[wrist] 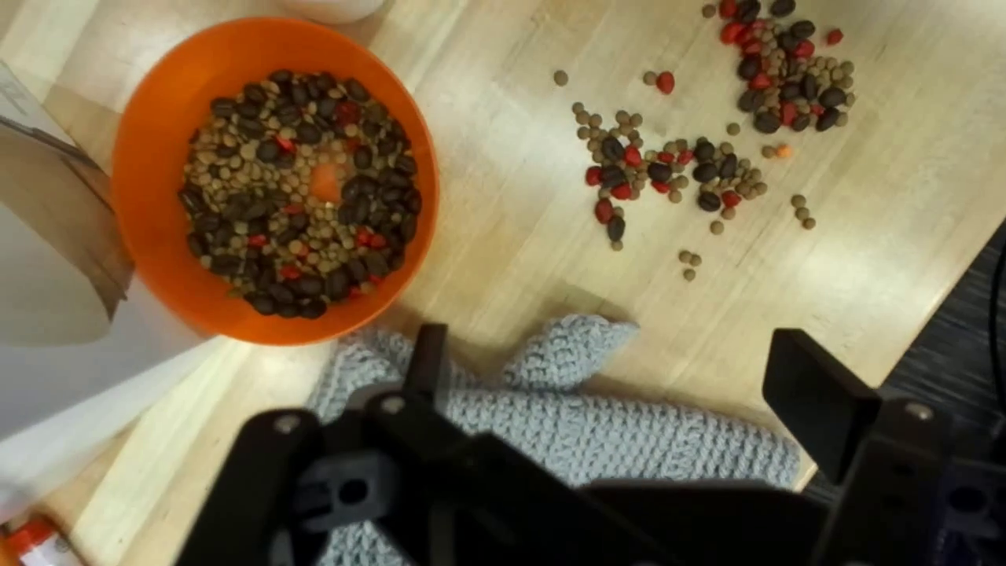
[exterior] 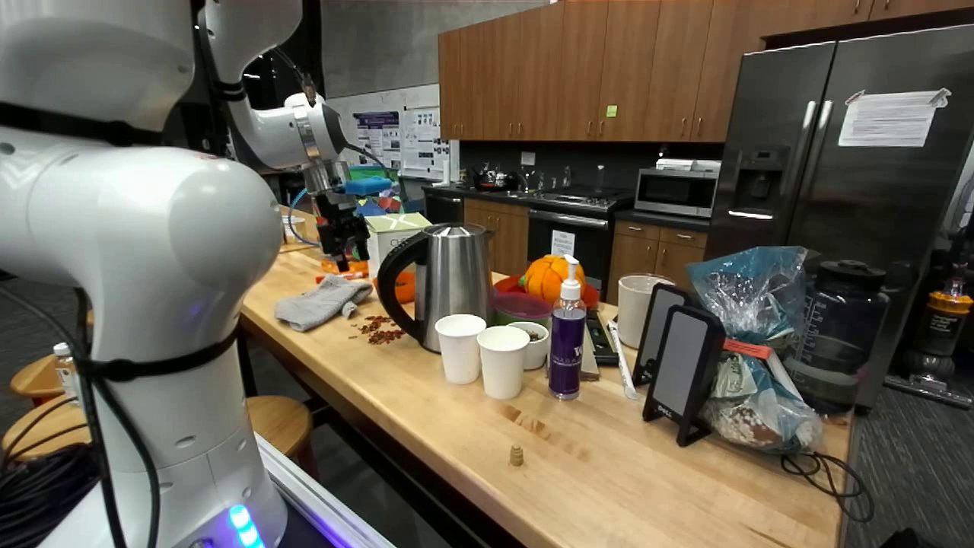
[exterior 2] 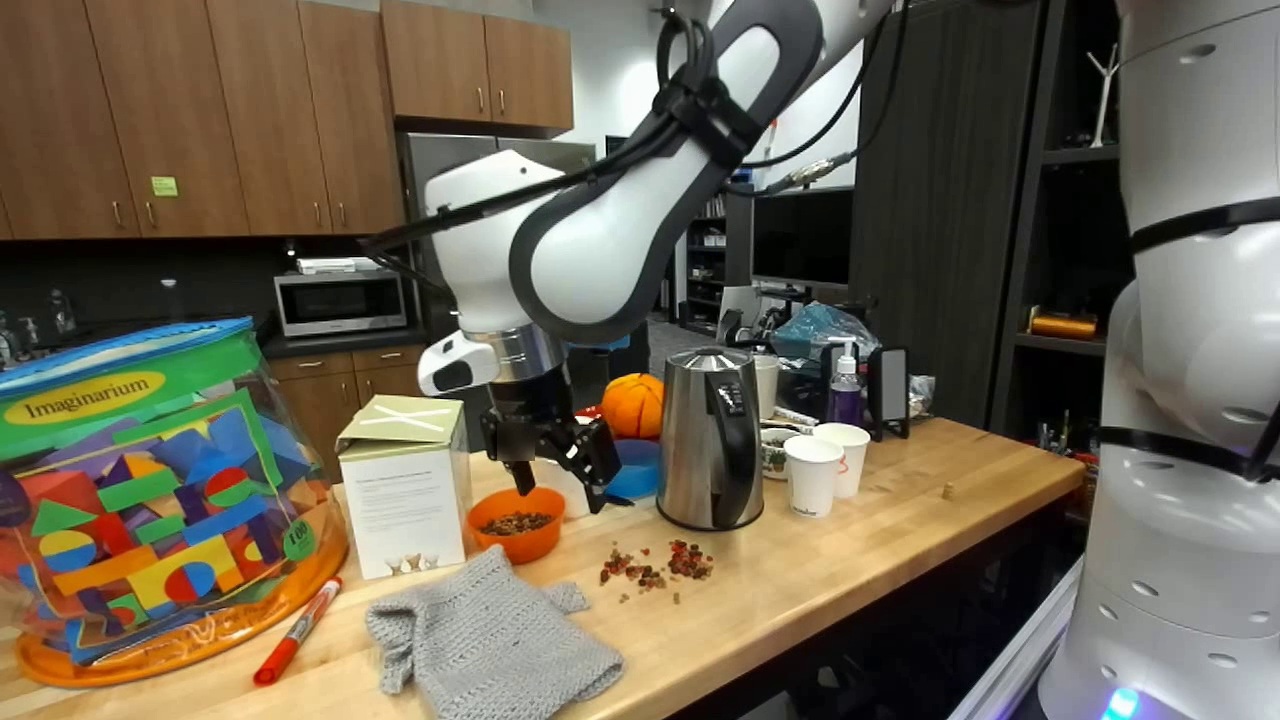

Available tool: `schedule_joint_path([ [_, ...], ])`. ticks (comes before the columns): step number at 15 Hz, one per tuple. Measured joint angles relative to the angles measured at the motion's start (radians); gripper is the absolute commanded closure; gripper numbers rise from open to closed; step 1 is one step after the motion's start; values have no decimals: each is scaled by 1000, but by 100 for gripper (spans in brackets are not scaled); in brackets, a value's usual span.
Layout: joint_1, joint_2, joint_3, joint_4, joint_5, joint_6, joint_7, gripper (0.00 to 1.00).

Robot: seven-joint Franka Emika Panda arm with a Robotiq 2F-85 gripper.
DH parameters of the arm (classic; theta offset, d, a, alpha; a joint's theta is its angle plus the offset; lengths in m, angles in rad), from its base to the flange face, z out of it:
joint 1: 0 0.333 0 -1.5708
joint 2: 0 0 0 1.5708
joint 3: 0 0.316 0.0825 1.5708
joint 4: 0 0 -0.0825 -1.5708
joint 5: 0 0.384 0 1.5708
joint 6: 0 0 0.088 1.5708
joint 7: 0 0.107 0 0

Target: Move the orange bowl backwards then move the kettle to the left.

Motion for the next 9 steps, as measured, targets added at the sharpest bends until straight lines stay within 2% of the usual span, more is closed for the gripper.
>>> schedule_joint_path([
  [4,1,74,-2,67,-66,-35,73,0],
  [9,1,140,-6,129,-71,-67,110,0],
])
